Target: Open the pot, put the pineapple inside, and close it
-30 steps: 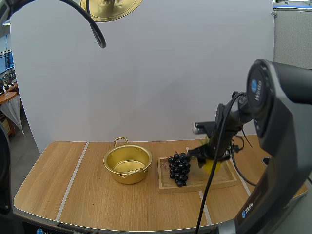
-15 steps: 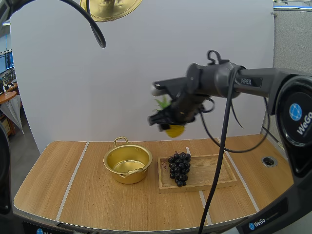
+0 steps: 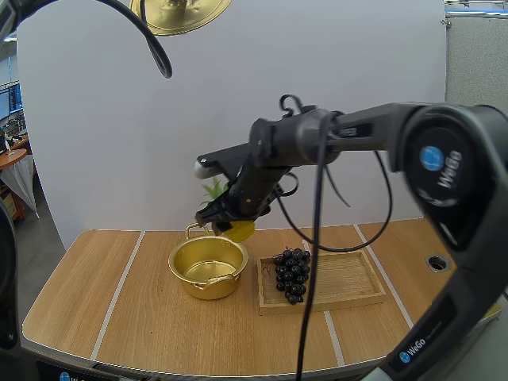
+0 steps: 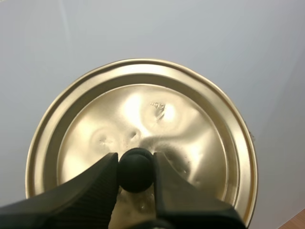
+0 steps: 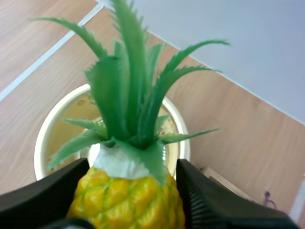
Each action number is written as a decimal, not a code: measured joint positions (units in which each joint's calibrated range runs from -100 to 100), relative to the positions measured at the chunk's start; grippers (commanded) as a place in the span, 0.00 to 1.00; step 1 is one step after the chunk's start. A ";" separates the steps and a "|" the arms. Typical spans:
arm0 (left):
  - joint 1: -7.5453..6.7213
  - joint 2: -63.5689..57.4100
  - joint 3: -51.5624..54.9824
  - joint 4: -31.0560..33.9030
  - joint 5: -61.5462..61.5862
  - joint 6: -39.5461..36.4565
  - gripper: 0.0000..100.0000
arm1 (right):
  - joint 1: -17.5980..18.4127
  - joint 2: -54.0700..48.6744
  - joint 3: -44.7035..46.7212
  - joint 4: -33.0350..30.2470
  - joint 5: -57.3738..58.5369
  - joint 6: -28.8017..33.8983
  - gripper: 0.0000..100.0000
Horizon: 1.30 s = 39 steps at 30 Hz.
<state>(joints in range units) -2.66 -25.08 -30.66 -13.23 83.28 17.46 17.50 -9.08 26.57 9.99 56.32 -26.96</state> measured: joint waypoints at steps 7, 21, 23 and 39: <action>0.00 0.00 0.00 0.00 0.00 0.00 0.00 | 0.31 6.51 -2.30 0.54 -1.20 0.00 0.00; 0.00 0.00 0.00 0.00 0.00 0.00 0.00 | 0.31 12.63 -2.58 0.75 -5.73 -1.34 0.00; 0.00 0.00 0.00 0.00 0.00 0.00 0.00 | 0.40 12.81 -2.58 0.75 -5.92 -1.54 0.00; 0.00 0.00 0.00 0.00 0.00 0.00 0.00 | 2.84 15.00 -2.58 -1.31 -5.92 -1.63 0.00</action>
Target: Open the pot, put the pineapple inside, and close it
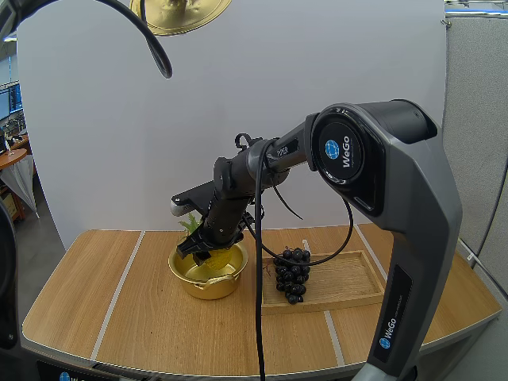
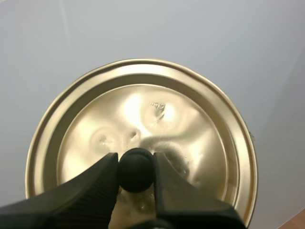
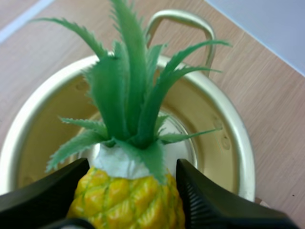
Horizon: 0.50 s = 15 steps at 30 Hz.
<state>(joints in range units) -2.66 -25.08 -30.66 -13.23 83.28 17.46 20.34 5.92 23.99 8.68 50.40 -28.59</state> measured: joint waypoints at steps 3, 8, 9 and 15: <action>0.00 0.00 0.00 0.00 0.00 0.00 0.00 | 0.00 1.22 0.00 -0.23 0.00 0.14 0.00; 0.00 0.00 0.00 0.00 0.00 0.00 0.00 | 0.00 2.59 0.00 -0.52 0.18 0.36 0.00; 0.00 0.00 0.00 0.00 0.00 0.00 0.00 | 0.00 2.59 0.00 -0.52 0.18 0.47 0.00; 0.00 0.00 0.00 0.00 0.00 0.00 0.00 | 0.00 2.59 0.00 -0.52 0.18 0.56 0.00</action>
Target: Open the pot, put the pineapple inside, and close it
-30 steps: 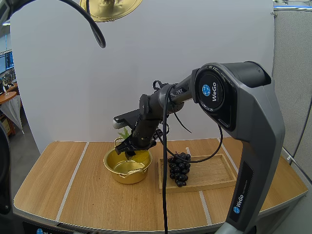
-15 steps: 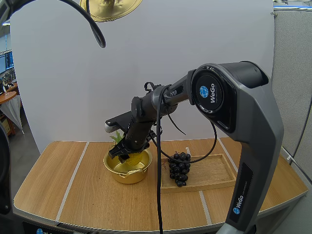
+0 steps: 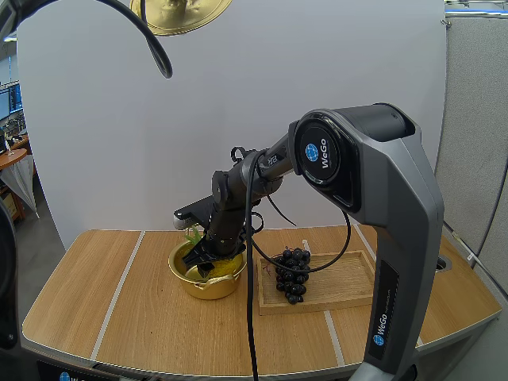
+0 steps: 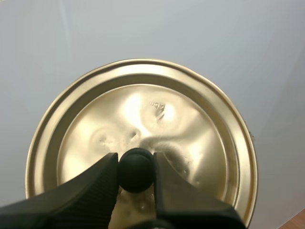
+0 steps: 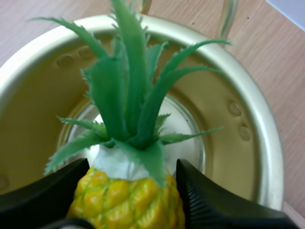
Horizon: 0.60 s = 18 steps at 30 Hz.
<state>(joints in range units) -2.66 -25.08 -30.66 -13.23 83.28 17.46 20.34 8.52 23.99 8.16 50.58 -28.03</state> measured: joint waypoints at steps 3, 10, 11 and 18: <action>0.00 0.00 0.00 0.00 0.00 0.00 0.00 | 0.00 0.00 0.00 0.00 0.21 0.10 0.29; 0.00 0.00 0.00 0.00 0.00 0.00 0.00 | 0.00 0.00 0.00 0.11 1.02 0.10 1.00; 0.00 0.00 0.00 0.00 0.00 0.00 0.00 | 0.00 0.00 0.00 0.11 1.02 0.22 1.00; 0.00 0.00 0.00 0.00 0.00 0.00 0.00 | 0.00 0.00 0.00 0.00 1.79 0.66 1.00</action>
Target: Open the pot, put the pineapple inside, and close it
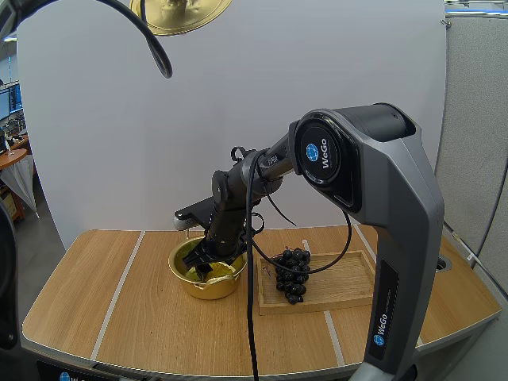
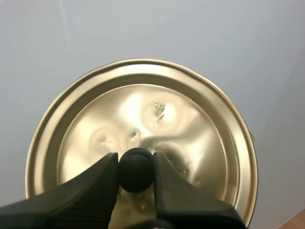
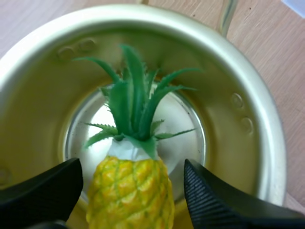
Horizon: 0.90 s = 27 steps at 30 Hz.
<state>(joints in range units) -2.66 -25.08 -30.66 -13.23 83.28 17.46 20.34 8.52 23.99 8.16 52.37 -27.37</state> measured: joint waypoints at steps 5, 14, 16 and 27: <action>0.00 0.00 0.00 0.00 0.00 0.00 0.00 | 0.00 -4.91 0.00 0.11 2.60 0.18 1.00; 0.00 0.00 0.00 0.00 0.00 0.00 0.00 | 0.00 -23.32 0.00 1.26 10.53 0.26 1.00; 0.00 0.00 0.00 0.00 0.00 0.00 0.00 | 0.00 -26.82 0.00 1.26 12.15 0.26 1.00; 0.00 0.00 0.00 0.00 0.00 0.00 0.00 | 0.00 -61.38 6.47 -4.75 28.89 2.86 1.00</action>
<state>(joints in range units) -2.66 -25.08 -30.66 -13.23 83.28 17.46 20.34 -52.86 30.47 3.41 81.26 -24.51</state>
